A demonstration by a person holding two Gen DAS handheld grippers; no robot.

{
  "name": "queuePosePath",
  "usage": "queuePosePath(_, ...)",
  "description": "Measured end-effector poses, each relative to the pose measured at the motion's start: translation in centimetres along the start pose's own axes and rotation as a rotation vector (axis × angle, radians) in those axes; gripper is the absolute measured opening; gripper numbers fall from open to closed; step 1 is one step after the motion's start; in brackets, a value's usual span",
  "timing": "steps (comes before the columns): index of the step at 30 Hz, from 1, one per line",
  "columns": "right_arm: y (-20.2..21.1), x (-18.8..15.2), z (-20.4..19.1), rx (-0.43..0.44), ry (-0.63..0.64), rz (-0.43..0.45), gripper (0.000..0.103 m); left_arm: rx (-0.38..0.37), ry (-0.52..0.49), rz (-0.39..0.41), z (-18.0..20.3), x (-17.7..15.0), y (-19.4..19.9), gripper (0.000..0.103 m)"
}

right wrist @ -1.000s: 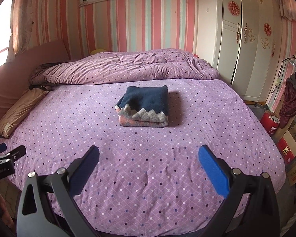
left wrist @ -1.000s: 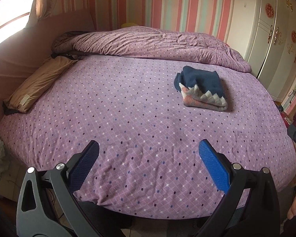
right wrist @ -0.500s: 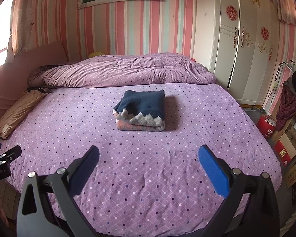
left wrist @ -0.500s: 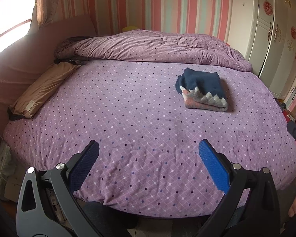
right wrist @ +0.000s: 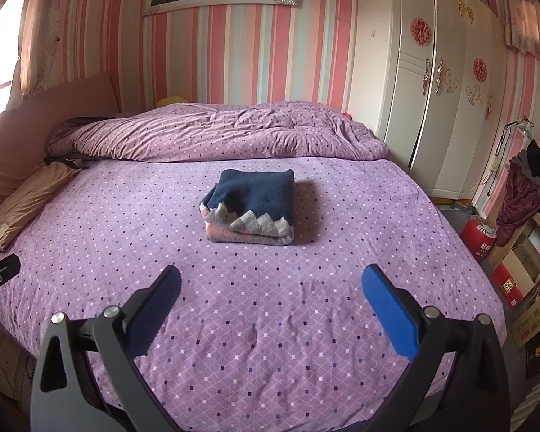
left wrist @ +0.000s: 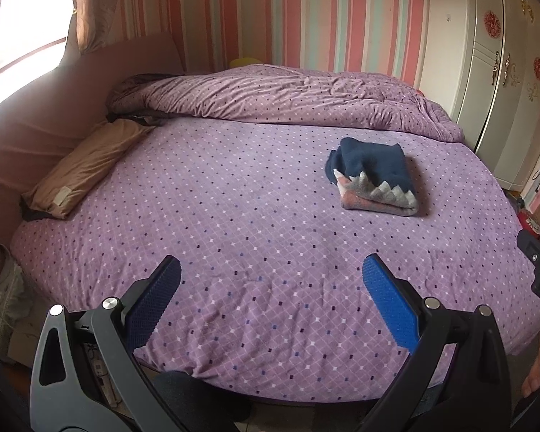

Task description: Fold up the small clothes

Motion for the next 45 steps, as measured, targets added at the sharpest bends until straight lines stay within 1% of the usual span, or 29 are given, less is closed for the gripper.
queuePosePath(8,-0.1,0.0,0.0,-0.01,0.005,-0.002,0.101,0.021,-0.037,0.033,0.4,0.2,0.7,0.1)
queuePosePath(16,-0.3,-0.2,-0.1,-0.023,0.016,-0.007,0.101,0.016,-0.037,0.022,0.4,0.1,0.6,0.1)
queuePosePath(25,-0.5,-0.1,-0.3,-0.035,0.023,-0.009,0.101,0.015,-0.033,0.028,0.2,0.1,0.7,0.1)
queuePosePath(33,-0.8,-0.1,-0.4,-0.043,0.028,-0.016,0.101,0.014,-0.05,0.066,0.6,0.0,1.2,0.1)
queuePosePath(39,-0.6,-0.2,-0.5,-0.049,0.035,-0.014,0.101,0.014,-0.049,0.062,0.6,0.2,1.1,0.1)
queuePosePath(45,-0.6,-0.2,-0.4,-0.051,0.034,-0.015,0.101,-0.018,-0.051,0.024,0.6,0.2,0.6,0.1)
Point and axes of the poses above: each gripper's, at about its wrist camera, not at the fingertips, and y roughly against the way its jaws point, z to its right, x to its top, the point moved 3 cm from there along -y, roughly the way its jaws point, and after that the axes turned 11 degrees about x, right-handed, at the moved point
